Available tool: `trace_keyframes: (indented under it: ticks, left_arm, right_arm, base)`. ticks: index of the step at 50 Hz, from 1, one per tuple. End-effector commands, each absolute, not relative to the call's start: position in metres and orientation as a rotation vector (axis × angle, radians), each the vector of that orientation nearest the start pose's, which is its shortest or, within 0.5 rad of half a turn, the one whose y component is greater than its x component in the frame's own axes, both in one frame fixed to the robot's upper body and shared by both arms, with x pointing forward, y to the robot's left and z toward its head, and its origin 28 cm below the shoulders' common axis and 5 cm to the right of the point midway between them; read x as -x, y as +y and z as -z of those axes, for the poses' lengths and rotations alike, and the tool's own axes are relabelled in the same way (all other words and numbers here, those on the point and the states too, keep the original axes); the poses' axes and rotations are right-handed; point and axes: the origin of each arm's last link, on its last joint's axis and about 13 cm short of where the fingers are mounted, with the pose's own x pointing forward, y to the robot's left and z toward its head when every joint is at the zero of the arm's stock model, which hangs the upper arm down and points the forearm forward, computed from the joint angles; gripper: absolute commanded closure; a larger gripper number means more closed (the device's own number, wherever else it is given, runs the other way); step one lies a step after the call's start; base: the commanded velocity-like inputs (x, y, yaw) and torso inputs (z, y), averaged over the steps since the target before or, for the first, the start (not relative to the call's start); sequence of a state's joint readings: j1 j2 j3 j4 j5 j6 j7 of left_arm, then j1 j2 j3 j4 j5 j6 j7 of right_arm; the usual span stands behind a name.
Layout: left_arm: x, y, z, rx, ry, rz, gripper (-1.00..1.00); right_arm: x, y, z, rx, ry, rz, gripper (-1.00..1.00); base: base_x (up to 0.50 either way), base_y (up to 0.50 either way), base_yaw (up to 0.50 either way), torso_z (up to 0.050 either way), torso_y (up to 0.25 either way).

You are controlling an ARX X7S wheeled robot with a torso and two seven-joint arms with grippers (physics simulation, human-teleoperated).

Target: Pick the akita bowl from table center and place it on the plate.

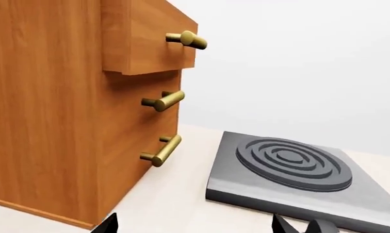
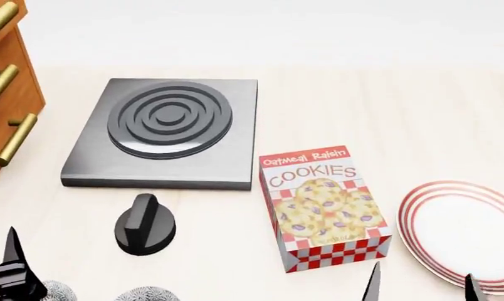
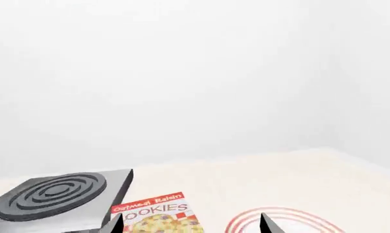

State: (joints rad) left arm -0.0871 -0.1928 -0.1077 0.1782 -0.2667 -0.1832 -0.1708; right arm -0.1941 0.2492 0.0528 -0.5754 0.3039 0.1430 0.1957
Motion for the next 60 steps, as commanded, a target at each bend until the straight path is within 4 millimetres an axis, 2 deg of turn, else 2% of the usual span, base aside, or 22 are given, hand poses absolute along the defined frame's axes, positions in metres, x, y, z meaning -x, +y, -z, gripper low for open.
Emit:
trace_keyframes:
  ticks: [1,12,17,23,39,49,60]
  left_arm:
    - [-0.234,0.271,-0.07,0.088,-0.105,-0.259,-1.0]
    - [-0.237,0.279,-0.069,0.096,-0.113,-0.295,-1.0]
    - [-0.236,0.281,-0.068,0.102,-0.114,-0.308,-1.0]
    - [-0.235,0.285,-0.068,0.107,-0.122,-0.328,-1.0]
    - [-0.236,0.295,-0.073,0.119,-0.134,-0.381,-1.0]
    - [-0.236,0.295,-0.07,0.122,-0.134,-0.385,-1.0]
    - [-0.236,0.297,-0.071,0.126,-0.138,-0.401,-1.0]
  right_arm:
    - [-0.194,-0.105,-0.113,-0.139,-0.069,-0.299,-1.0]
    - [-0.223,-0.087,-0.149,-0.186,0.065,-0.511,-1.0]
    - [-0.233,-0.079,-0.158,-0.245,0.15,-0.577,-1.0]
    - [-0.238,-0.067,-0.157,-0.282,0.269,-0.648,-1.0]
    - [-0.256,-0.053,-0.14,-0.427,0.48,-0.704,-1.0]
    - [-0.26,-0.053,-0.144,-0.421,0.524,-0.702,-1.0]
    - [-0.255,-0.057,-0.138,-0.413,0.574,-0.688,-1.0]
  base:
    - [0.0,0.0,0.0,0.0,0.0]
    - [0.0,0.0,0.0,0.0,0.0]
    - [0.0,0.0,0.0,0.0,0.0]
    - [0.0,0.0,0.0,0.0,0.0]
    - [0.0,0.0,0.0,0.0,0.0]
    - [0.0,0.0,0.0,0.0,0.0]
    - [0.0,0.0,0.0,0.0,0.0]
